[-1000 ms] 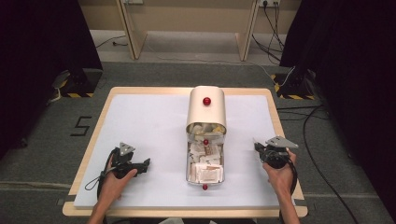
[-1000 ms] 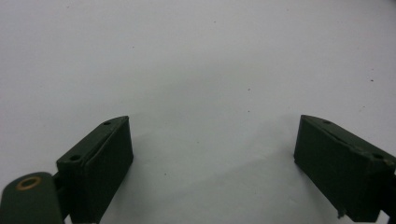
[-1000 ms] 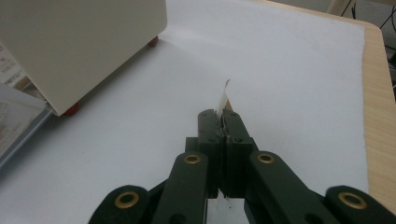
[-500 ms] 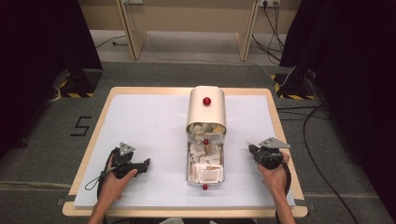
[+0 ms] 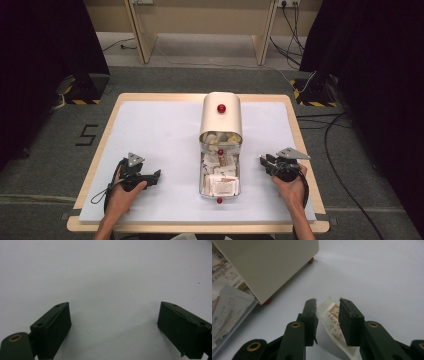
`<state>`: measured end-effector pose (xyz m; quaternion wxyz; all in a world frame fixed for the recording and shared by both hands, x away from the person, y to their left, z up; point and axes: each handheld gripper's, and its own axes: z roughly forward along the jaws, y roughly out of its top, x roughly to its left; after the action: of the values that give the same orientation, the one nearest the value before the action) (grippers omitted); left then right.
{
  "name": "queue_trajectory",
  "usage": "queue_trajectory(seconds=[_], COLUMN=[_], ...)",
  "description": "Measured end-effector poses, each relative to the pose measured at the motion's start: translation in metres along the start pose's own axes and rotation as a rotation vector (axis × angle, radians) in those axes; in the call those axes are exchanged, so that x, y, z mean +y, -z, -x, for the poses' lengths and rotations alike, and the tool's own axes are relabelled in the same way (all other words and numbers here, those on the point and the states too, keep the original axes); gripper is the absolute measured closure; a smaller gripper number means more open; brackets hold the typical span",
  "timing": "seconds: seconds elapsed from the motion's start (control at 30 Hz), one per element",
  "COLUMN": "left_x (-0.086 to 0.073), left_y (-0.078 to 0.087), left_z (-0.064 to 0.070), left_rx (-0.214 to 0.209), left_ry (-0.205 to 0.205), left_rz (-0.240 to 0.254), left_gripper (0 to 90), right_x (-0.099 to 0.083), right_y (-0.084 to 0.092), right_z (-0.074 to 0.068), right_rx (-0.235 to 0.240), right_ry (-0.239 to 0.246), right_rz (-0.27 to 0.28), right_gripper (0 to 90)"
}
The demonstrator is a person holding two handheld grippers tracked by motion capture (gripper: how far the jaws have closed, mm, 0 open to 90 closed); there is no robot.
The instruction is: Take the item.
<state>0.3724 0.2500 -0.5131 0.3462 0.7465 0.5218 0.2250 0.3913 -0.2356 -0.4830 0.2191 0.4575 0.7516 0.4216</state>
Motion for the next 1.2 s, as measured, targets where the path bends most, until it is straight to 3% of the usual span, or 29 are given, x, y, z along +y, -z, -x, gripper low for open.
queue_trajectory(seconds=[0.7,1.2], left_x=[0.0,0.0], left_y=[0.0,0.0], left_z=[0.0,0.0], left_rx=[-0.002,-0.002], left_ry=[0.0,0.0], left_rz=[-0.001,-0.001], left_gripper=[10.4,10.4], right_x=[0.001,-0.004], right_y=[0.017,0.029], right_z=[0.004,0.007], right_rx=[-0.028,-0.033], right_ry=[-0.064,-0.061], right_rz=[0.008,0.002], right_gripper=[53.6,51.2])
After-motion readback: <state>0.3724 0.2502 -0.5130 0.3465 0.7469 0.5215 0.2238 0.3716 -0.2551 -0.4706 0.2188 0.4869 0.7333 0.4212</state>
